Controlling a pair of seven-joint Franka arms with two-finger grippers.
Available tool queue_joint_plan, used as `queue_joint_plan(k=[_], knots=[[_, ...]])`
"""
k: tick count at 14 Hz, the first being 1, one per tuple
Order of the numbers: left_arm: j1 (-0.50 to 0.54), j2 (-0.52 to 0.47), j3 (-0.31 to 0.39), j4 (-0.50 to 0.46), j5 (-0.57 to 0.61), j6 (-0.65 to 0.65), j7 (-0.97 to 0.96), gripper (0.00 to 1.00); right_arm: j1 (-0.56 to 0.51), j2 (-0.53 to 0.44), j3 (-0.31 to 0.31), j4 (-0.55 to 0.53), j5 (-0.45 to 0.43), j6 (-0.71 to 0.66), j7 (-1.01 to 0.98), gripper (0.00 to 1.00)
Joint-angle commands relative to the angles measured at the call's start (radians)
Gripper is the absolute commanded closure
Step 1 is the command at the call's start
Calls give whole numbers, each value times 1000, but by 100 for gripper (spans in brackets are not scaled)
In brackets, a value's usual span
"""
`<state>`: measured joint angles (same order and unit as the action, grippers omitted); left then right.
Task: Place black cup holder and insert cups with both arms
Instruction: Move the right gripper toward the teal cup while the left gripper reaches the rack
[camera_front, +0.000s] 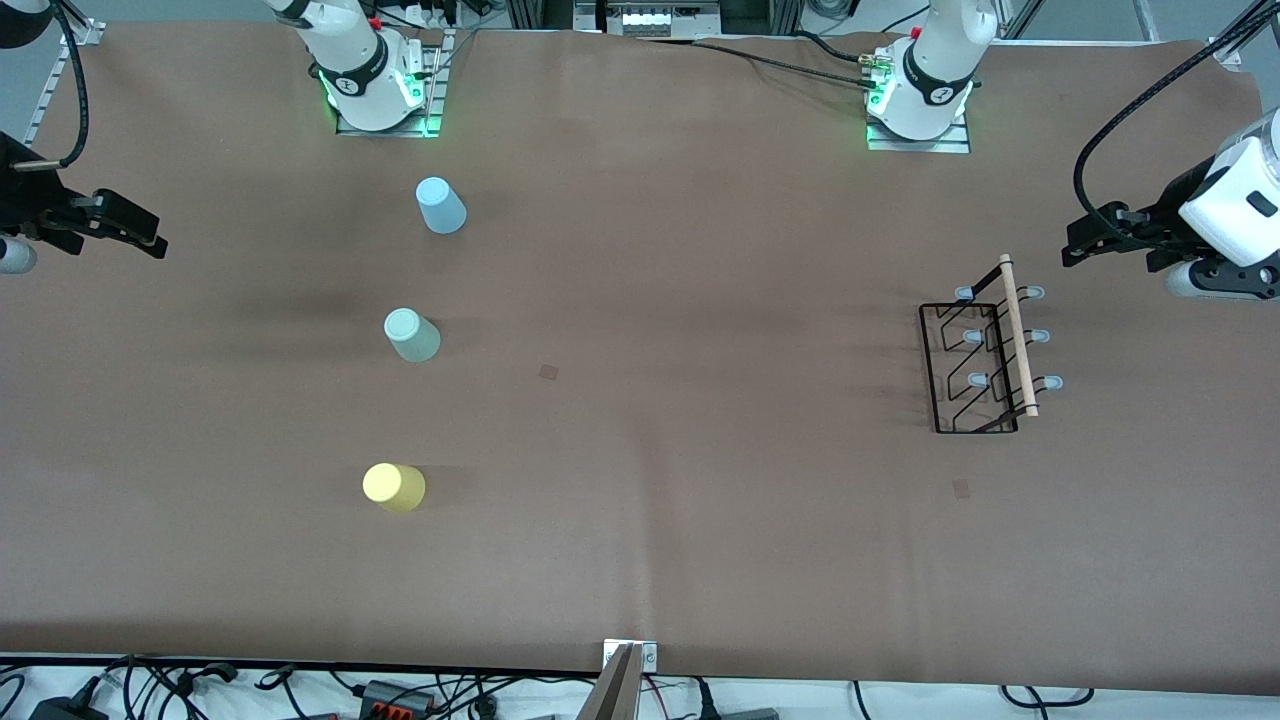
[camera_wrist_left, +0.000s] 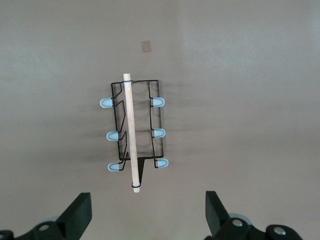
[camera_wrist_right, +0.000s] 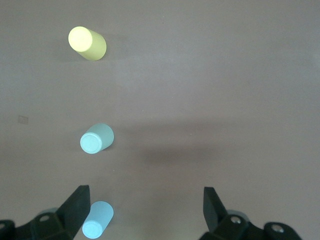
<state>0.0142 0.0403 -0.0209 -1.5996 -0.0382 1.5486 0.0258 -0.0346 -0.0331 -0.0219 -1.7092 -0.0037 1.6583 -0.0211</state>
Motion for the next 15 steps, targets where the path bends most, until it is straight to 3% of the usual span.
queue_joint_plan(k=[1, 11, 15], knots=[[10, -7, -10, 7, -2, -13, 17, 0, -11, -36, 11, -44, -10, 20, -13, 0], [-7, 44, -21, 66, 26, -61, 17, 0, -7, -7, 11, -38, -9, 34, -13, 0], [50, 133, -10, 40, 29, 48, 42, 0, 1, 53, 11, -35, -9, 43, -13, 0]])
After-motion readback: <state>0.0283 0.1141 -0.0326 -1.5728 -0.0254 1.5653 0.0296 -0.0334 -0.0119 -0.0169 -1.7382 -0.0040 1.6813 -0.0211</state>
